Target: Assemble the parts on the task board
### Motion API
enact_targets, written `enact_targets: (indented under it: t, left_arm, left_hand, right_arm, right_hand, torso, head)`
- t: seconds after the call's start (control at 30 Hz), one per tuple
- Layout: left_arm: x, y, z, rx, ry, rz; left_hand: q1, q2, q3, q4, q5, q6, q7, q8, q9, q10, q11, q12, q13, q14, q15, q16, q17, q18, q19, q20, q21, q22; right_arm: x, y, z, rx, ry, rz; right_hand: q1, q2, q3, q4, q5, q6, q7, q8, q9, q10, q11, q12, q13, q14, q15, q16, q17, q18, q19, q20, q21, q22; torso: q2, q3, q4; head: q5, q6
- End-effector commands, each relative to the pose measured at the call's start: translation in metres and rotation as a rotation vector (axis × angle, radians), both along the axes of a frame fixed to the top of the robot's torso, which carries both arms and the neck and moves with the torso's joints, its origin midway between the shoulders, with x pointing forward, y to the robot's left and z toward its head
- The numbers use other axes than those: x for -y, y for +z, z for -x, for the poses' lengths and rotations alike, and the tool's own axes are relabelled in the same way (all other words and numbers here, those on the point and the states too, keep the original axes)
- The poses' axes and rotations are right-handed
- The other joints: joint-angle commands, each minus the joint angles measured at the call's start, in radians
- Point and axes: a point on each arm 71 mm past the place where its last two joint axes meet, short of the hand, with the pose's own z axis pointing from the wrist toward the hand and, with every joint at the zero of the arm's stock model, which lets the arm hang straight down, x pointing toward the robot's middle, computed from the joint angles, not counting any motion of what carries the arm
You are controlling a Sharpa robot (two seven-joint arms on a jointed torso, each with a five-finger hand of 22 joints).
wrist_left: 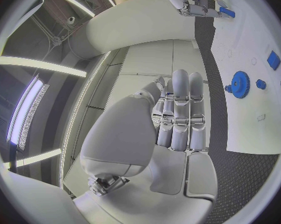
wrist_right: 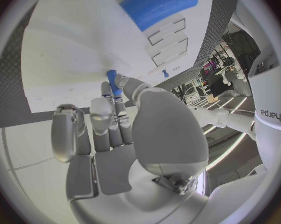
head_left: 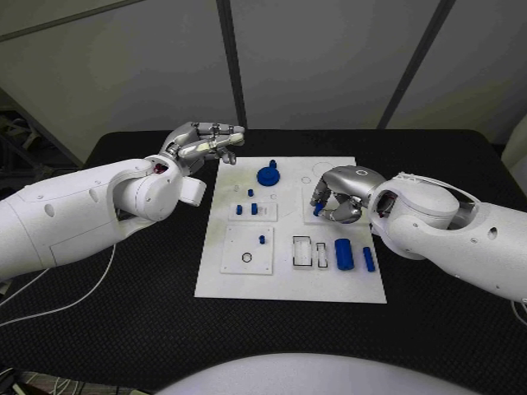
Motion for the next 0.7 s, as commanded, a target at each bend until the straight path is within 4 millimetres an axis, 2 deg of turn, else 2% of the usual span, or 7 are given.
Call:
enact_targets:
  t: [0.03, 0.43, 0.57, 0.7]
  left_arm:
    - [0.0009, 0.0010, -0.0001, 0.003, -0.008, 0.007]
    - [0.0008, 0.0010, -0.0002, 0.002, -0.007, 0.006]
    - [0.0007, 0.0010, -0.0002, 0.003, -0.007, 0.006]
    - [0.0009, 0.0010, -0.0002, 0.003, -0.007, 0.006]
  left_hand:
    - [-0.012, -0.001, 0.005, -0.001, -0.006, -0.005, 0.003, -0.006, -0.001, -0.002, 0.004, -0.004, 0.001, 0.001, 0.003, -0.003, -0.001, -0.012, 0.002, 0.001, -0.006, -0.001]
    - [-0.011, -0.001, 0.007, -0.004, -0.006, -0.006, 0.004, -0.006, -0.001, -0.002, 0.004, -0.004, 0.001, 0.001, 0.003, -0.004, -0.001, -0.012, 0.003, 0.001, -0.007, -0.001]
    - [-0.011, -0.001, 0.007, -0.004, -0.006, -0.006, 0.004, -0.006, -0.001, -0.002, 0.004, -0.004, 0.001, 0.001, 0.003, -0.004, -0.001, -0.012, 0.003, 0.001, -0.007, -0.001]
    - [-0.010, -0.001, 0.009, -0.005, -0.006, -0.006, 0.004, -0.006, -0.001, -0.002, 0.004, -0.004, 0.001, 0.002, 0.003, -0.004, -0.001, -0.012, 0.004, 0.001, -0.008, -0.002]
  right_arm:
    - [-0.0007, 0.0010, 0.0002, -0.002, 0.006, 0.002]
    - [-0.0003, 0.0006, 0.0004, -0.015, 0.001, -0.004]
    - [-0.0001, 0.0012, 0.0000, -0.007, -0.006, -0.007]
    - [-0.0005, 0.0037, -0.0003, 0.024, -0.012, -0.024]
  right_hand:
    - [-0.005, -0.009, 0.008, 0.001, -0.004, -0.007, 0.001, -0.006, -0.001, 0.007, 0.001, -0.006, -0.001, 0.007, -0.006, 0.006, 0.001, -0.010, 0.042, -0.007, 0.004, 0.156]
    - [-0.014, -0.009, 0.013, 0.012, -0.006, 0.006, -0.001, 0.001, 0.001, 0.021, -0.001, -0.009, -0.001, 0.006, -0.007, 0.013, 0.006, -0.011, 0.043, -0.007, 0.008, 0.161]
    - [-0.001, 0.009, 0.027, 0.010, -0.007, 0.034, -0.010, 0.011, 0.007, 0.045, -0.009, -0.005, 0.002, 0.007, -0.014, 0.023, 0.014, -0.014, 0.048, -0.011, 0.019, 0.169]
    - [0.025, 0.040, 0.037, -0.005, -0.009, 0.080, -0.023, 0.029, 0.019, 0.086, -0.024, 0.006, 0.012, 0.011, -0.026, 0.040, 0.034, -0.021, 0.061, -0.021, 0.049, 0.192]
  torso:
    - [0.000, 0.0000, 0.0002]
    - [0.000, 0.0001, 0.0005]
    - [0.000, -0.0002, 0.0006]
    - [0.000, 0.0000, 0.0006]
  head:
    - [-0.001, 0.000]
    - [-0.001, -0.001]
    - [-0.002, -0.002]
    - [-0.002, -0.002]
